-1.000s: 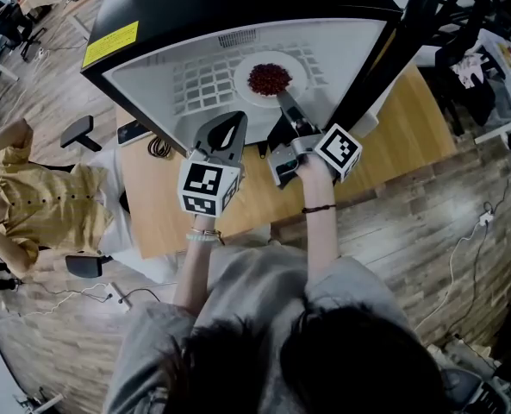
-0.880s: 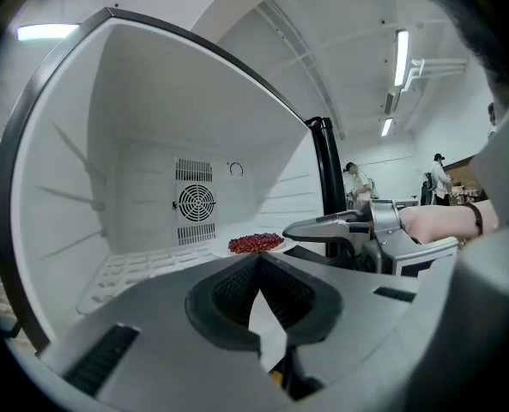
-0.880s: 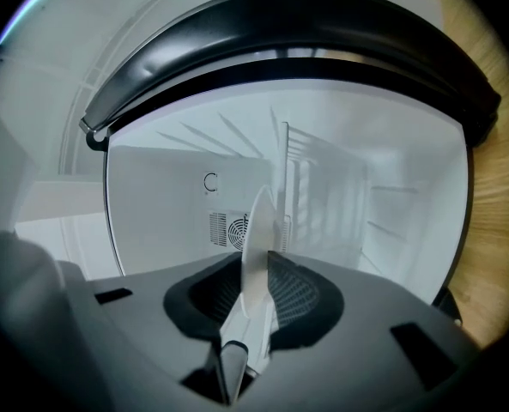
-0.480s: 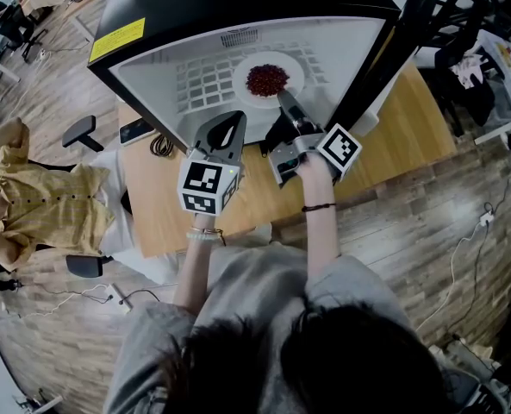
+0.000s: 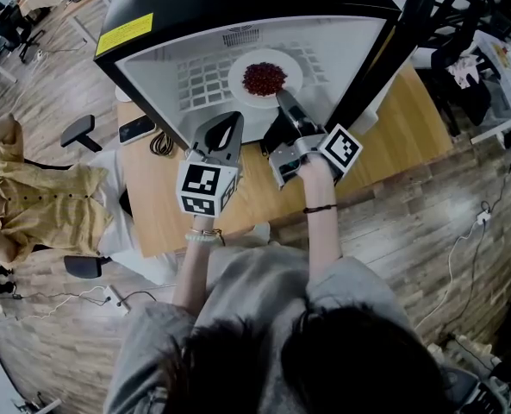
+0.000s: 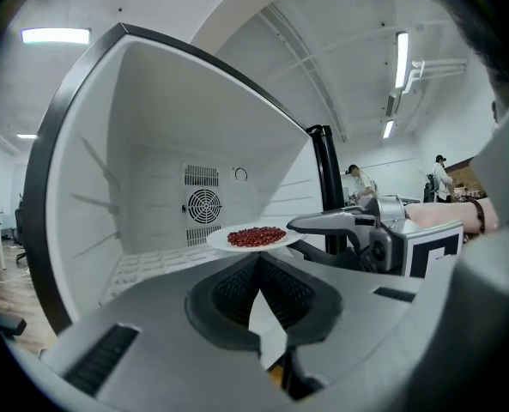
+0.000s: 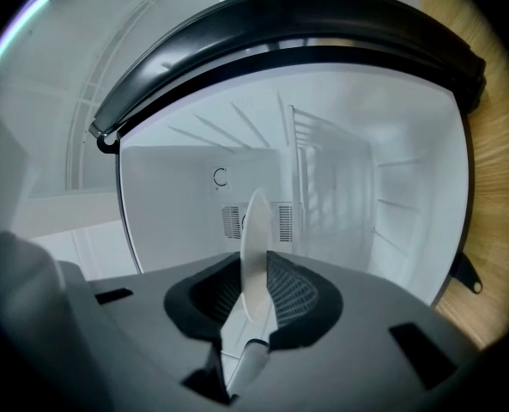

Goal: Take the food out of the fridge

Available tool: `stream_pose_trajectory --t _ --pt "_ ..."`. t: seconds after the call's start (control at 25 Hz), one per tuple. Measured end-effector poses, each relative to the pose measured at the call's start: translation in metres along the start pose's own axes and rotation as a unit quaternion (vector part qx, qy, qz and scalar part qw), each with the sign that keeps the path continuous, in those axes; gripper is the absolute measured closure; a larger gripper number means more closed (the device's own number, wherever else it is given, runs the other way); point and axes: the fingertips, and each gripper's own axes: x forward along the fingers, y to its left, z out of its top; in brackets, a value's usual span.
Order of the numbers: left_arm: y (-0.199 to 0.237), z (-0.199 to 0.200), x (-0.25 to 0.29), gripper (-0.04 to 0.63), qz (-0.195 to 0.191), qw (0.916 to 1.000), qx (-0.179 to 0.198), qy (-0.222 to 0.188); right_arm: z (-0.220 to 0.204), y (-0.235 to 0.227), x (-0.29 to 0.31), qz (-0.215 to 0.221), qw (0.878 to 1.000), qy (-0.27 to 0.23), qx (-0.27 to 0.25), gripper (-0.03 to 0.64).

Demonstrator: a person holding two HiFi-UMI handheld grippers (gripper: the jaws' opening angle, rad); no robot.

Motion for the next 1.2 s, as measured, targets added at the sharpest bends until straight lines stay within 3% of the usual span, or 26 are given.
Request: stream_pose_trajectory --t 1.2 --pt "-0.038 0.003 -0.059 0.588 -0.06 0.9977 0.013 -0.027 -0.043 0.025 -0.056 0.026 0.998 0.06 0.016 0.538"
